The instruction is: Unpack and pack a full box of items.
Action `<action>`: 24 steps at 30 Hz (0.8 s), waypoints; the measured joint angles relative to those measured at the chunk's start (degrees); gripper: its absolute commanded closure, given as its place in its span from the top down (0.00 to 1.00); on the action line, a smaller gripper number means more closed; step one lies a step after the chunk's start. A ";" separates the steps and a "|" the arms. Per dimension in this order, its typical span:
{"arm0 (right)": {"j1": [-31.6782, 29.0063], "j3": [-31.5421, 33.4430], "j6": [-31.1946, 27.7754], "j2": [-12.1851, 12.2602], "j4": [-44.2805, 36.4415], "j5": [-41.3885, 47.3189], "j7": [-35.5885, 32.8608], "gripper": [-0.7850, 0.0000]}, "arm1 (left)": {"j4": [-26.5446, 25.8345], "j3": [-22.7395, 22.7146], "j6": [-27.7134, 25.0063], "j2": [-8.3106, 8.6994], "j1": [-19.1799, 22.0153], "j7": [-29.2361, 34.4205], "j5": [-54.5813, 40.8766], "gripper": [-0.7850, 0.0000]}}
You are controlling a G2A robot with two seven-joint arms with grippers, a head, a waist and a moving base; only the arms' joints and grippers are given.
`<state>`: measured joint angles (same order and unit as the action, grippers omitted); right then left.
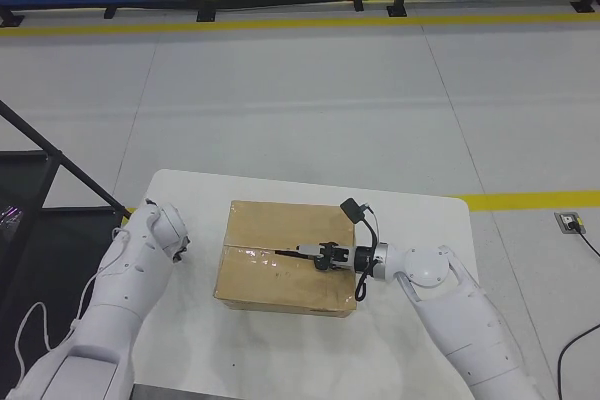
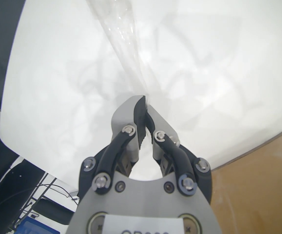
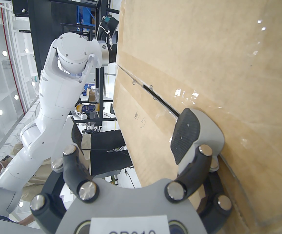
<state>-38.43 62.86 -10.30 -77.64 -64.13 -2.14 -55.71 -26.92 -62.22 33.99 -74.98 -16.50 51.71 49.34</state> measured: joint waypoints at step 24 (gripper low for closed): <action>0.00 0.00 0.00 0.00 0.00 0.00 0.00 1.00 | -66.58 -26.72 3.45 9.38 -33.99 6.89 2.61 0.00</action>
<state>-38.43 62.86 -10.30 -77.64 -64.13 -2.14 -55.71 -93.51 -88.95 37.43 -65.60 -50.49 58.60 51.95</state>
